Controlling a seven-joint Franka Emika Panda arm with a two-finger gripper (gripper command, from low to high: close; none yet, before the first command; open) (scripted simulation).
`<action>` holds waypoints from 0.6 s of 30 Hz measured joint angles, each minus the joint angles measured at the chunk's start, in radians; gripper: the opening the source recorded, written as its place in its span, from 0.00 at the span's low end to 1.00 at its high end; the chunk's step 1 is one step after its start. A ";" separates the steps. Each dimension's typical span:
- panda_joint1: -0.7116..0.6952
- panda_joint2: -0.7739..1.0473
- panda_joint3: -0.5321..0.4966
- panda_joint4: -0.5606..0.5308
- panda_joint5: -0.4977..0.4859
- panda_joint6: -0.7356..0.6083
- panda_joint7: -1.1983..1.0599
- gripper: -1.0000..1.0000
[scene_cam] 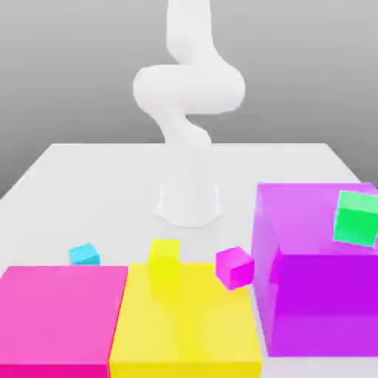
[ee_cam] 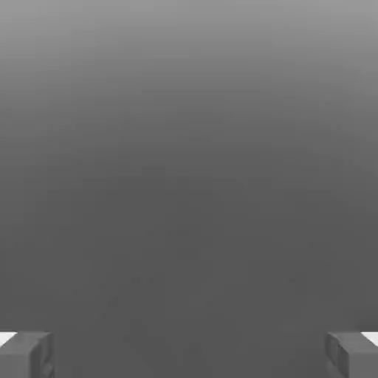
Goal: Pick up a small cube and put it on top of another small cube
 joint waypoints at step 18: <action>-0.360 0.312 0.037 -0.280 0.080 0.247 0.709 0.50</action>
